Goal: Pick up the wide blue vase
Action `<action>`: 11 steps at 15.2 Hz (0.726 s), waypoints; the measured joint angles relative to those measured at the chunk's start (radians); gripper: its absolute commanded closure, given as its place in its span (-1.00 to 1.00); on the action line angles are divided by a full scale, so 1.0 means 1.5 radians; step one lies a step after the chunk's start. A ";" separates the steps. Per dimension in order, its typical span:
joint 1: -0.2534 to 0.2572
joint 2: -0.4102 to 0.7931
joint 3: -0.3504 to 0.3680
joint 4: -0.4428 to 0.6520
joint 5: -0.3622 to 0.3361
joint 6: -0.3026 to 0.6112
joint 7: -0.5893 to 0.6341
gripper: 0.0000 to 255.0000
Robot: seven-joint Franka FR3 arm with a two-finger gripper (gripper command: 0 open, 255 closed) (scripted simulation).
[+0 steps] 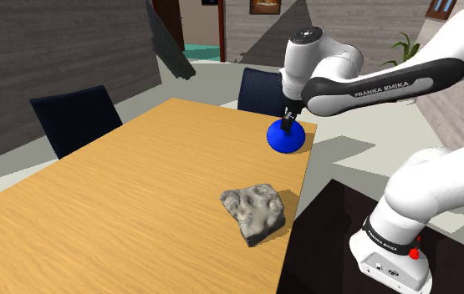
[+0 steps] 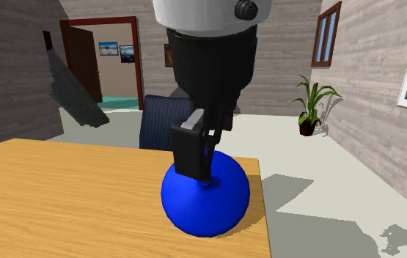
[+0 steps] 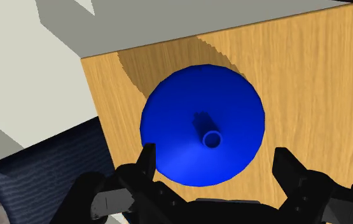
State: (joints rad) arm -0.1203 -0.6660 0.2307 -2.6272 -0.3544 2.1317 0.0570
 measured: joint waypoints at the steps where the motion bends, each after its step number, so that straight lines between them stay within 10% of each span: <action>1: -0.020 0.018 0.016 -0.010 -0.035 0.039 0.025 -1.00; 10: -0.065 0.066 0.053 -0.062 -0.118 0.151 0.105 -1.00; 11: -0.065 0.067 0.054 -0.063 -0.119 0.153 0.107 1.00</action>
State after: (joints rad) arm -0.2180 -0.5650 0.3112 -2.7214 -0.5326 2.3612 0.2180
